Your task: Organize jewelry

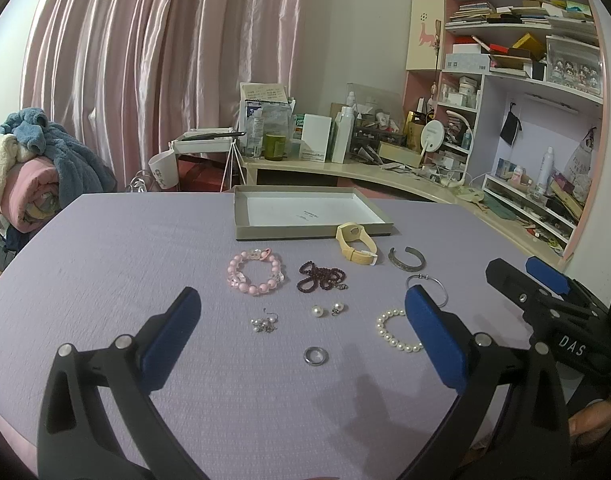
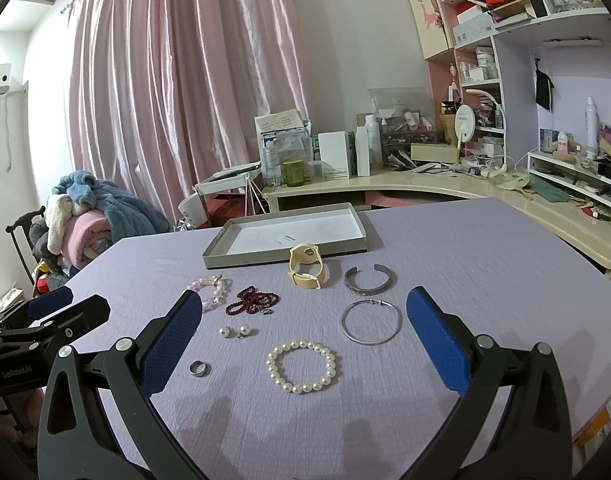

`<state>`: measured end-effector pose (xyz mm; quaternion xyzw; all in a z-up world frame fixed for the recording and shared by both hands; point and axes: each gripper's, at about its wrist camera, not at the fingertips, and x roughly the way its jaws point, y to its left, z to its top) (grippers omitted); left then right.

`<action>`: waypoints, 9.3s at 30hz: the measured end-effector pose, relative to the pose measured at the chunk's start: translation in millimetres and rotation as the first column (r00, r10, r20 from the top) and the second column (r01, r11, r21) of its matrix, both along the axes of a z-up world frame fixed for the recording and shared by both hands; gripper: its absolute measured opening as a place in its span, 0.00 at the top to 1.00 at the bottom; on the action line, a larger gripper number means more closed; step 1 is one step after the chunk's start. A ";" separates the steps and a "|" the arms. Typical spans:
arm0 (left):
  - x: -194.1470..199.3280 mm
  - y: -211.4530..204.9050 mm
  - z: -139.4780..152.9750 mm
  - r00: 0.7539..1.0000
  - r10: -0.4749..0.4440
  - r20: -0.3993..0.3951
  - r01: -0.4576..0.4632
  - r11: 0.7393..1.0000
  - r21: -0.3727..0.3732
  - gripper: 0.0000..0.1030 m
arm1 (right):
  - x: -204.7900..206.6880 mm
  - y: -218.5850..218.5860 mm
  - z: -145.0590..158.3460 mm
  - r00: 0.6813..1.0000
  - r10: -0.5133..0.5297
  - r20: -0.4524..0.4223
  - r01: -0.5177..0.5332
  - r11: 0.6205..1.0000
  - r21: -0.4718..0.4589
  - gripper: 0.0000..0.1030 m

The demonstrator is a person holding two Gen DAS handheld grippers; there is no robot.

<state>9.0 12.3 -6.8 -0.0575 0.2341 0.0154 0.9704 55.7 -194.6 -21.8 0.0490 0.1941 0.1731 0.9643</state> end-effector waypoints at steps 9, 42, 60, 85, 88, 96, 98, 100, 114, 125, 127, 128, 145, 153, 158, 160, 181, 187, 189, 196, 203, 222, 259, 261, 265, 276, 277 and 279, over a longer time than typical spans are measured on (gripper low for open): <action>1.7 3.9 -1.7 1.000 0.001 0.000 -0.001 1.000 -0.001 0.02 | 6.1 4.4 -2.2 1.000 -0.002 0.000 0.002 1.000 0.000 0.01; 12.2 43.8 -15.7 0.980 0.165 -0.108 -0.172 0.983 -0.061 0.02 | 27.9 2.4 -26.4 0.985 -0.083 -0.152 0.072 0.994 -0.079 0.01; 19.4 61.2 -31.0 0.958 0.172 -0.231 -0.194 0.978 -0.076 0.02 | 79.6 31.1 -89.6 0.890 -0.063 -0.452 -0.054 0.969 -0.241 0.50; 77.8 -14.6 -86.9 0.909 -0.083 -0.408 0.098 0.995 0.017 0.25 | 57.1 5.9 -43.3 0.920 0.083 -0.382 -0.116 0.991 -0.063 0.91; 80.8 -15.0 -90.6 0.907 -0.073 -0.416 0.086 0.996 0.014 0.31 | 57.7 1.4 -45.4 0.917 0.076 -0.391 -0.104 0.993 -0.052 0.91; 87.8 -22.5 -97.0 0.909 -0.041 -0.414 0.078 0.994 0.072 0.67 | 58.2 -2.2 -46.4 0.914 0.078 -0.399 -0.099 0.995 -0.032 0.90; 88.3 -23.8 -96.5 0.912 -0.050 -0.407 0.086 0.994 0.071 0.79 | 58.2 -1.7 -45.9 0.914 0.081 -0.398 -0.101 0.994 -0.030 0.90; 87.7 -24.2 -96.2 0.913 -0.054 -0.405 0.092 0.993 0.074 0.79 | 58.0 -1.2 -45.2 0.915 0.086 -0.395 -0.106 0.994 -0.028 0.90; 89.9 10.9 -44.0 0.953 -0.041 -0.300 0.043 0.999 0.001 0.79 | 70.1 1.6 -7.3 0.942 0.114 -0.316 -0.121 0.993 -0.004 0.91; 147.0 35.6 17.2 0.976 -0.046 -0.212 0.045 0.999 -0.009 0.79 | 135.7 14.8 52.5 0.970 0.132 -0.204 -0.138 0.990 -0.016 0.90; 167.4 38.9 27.6 0.978 -0.050 -0.201 0.050 0.999 -0.007 0.79 | 155.8 18.6 61.5 0.972 0.135 -0.193 -0.141 0.990 -0.015 0.90; 178.5 40.3 32.3 0.979 -0.054 -0.196 0.055 0.998 -0.005 0.79 | 163.0 19.4 64.5 0.972 0.137 -0.190 -0.142 0.990 -0.012 0.90; 342.7 60.4 29.3 0.967 -0.063 -0.246 0.066 0.998 0.004 0.79 | 328.0 82.1 30.9 0.942 0.177 -0.286 -0.190 0.982 -0.017 0.90; 378.4 64.1 9.2 0.962 -0.078 -0.263 0.080 0.997 -0.005 0.79 | 365.2 100.9 1.1 0.922 0.190 -0.337 -0.206 0.979 -0.011 0.90; 387.2 64.8 0.2 0.960 -0.082 -0.269 0.082 0.997 -0.008 0.79 | 367.4 92.3 -3.5 0.920 0.180 -0.348 -0.191 0.982 0.004 0.50; 389.0 65.4 -3.4 0.958 -0.083 -0.274 0.083 0.996 -0.013 0.79 | 363.2 83.5 -1.9 0.930 0.161 -0.331 -0.169 0.986 0.003 0.42; 397.5 65.6 -13.6 0.960 -0.041 -0.276 0.041 0.999 -0.004 0.49 | 331.3 11.7 -3.3 0.934 0.030 -0.355 -0.009 0.998 0.060 0.42; 336.9 90.3 8.9 0.977 0.047 -0.210 -0.052 0.999 -0.016 0.35 | 295.5 -12.8 4.4 0.945 -0.023 -0.327 0.045 0.997 0.060 0.42; 309.5 95.2 11.9 0.978 0.080 -0.194 -0.082 0.997 0.000 0.32 | 277.7 -20.7 5.0 0.946 -0.041 -0.321 0.061 0.997 0.053 0.42; 210.3 106.7 5.7 0.966 0.180 -0.186 -0.177 0.984 0.032 0.19 | 220.9 -36.4 -4.8 0.939 -0.085 -0.332 0.098 0.995 0.023 0.42; 142.7 103.3 -12.3 0.952 0.218 -0.215 -0.219 0.976 0.019 0.14 | 166.0 -42.8 -24.4 0.926 -0.105 -0.363 0.113 0.994 -0.001 0.42; 58.1 66.0 -50.5 0.943 0.160 -0.292 -0.159 0.987 0.026 0.05 | 117.5 -15.7 -71.2 0.886 -0.140 -0.442 0.082 0.986 -0.148 0.03; 88.2 52.6 -74.0 0.923 0.101 -0.372 -0.112 0.994 -0.007 0.07 | 143.8 5.8 -84.9 0.887 -0.092 -0.453 0.001 0.980 -0.197 0.31; 94.8 51.0 -77.4 0.918 0.098 -0.385 -0.111 0.994 -0.011 0.14 | 141.6 3.5 -82.1 0.889 -0.090 -0.450 0.005 0.983 -0.186 0.31; 107.3 47.8 -84.0 0.909 0.107 -0.404 -0.121 0.993 -0.011 0.25 | 138.8 -1.9 -77.2 0.889 -0.086 -0.449 0.013 0.987 -0.162 0.31; 126.1 24.6 -94.0 0.905 0.103 -0.412 -0.075 0.994 0.085 0.72 | 134.2 -8.7 -73.3 0.886 -0.080 -0.457 0.022 0.991 -0.131 0.31; 126.1 21.8 -94.3 0.906 0.095 -0.412 -0.064 0.994 0.088 0.81 | 134.3 -9.3 -73.1 0.885 -0.080 -0.458 0.024 0.992 -0.127 0.31; 127.5 17.7 -94.4 0.909 0.073 -0.411 -0.043 0.996 0.081 0.92 | 134.0 -9.9 -72.5 0.885 -0.078 -0.459 0.025 0.993 -0.120 0.31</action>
